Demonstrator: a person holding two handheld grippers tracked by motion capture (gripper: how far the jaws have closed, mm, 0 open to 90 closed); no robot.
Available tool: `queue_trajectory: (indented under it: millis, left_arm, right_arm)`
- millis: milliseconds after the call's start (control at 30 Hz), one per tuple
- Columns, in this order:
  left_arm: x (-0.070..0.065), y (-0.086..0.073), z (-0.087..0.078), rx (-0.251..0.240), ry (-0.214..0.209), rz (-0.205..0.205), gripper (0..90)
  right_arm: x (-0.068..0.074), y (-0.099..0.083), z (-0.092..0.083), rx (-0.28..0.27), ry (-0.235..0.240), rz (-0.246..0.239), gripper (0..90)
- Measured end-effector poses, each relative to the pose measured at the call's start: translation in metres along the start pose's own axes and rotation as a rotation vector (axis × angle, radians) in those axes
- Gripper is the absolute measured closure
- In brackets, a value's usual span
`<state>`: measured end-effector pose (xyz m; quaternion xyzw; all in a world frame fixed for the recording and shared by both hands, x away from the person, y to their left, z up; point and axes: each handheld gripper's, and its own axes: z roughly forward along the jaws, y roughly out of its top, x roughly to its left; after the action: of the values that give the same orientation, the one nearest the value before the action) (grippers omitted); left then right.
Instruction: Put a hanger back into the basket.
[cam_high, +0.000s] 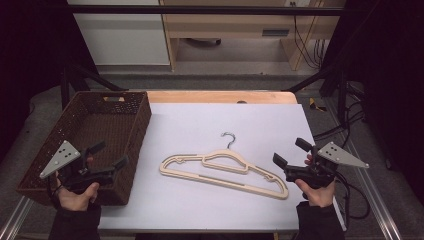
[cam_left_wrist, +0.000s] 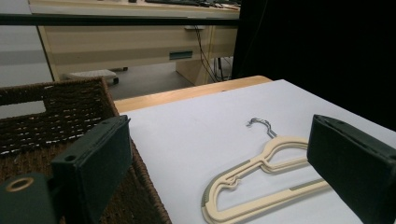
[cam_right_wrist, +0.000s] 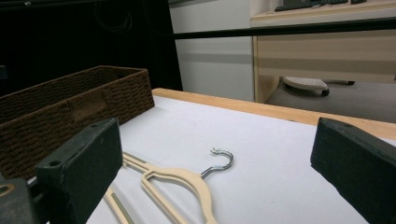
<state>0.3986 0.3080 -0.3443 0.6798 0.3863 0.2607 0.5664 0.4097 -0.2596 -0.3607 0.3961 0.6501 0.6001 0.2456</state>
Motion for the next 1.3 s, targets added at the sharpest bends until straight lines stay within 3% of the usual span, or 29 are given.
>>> queue_trajectory:
  millis: [333,867,967,1133,1300]
  left_arm:
    - [0.003,-0.003,0.003,0.016,0.004,-0.003,6.7]
    - [0.007,-0.005,0.006,0.050,-0.007,0.012,7.0]
    - [0.006,-0.006,0.008,0.050,-0.007,0.012,7.0]
    - [0.006,-0.006,0.008,0.056,-0.008,0.016,7.0]
    - [0.005,-0.006,0.008,0.058,-0.008,0.018,7.0]
  right_arm:
    - [-0.007,-0.005,0.008,0.043,-0.003,0.011,4.6]
    - [-0.021,-0.035,0.058,0.296,0.029,-0.014,11.8]
    - [-0.022,-0.041,0.064,0.344,0.014,-0.038,13.9]
    - [-0.028,-0.052,0.071,0.388,0.026,-0.022,20.3]
    - [-0.032,-0.065,0.079,0.472,0.026,-0.018,24.6]
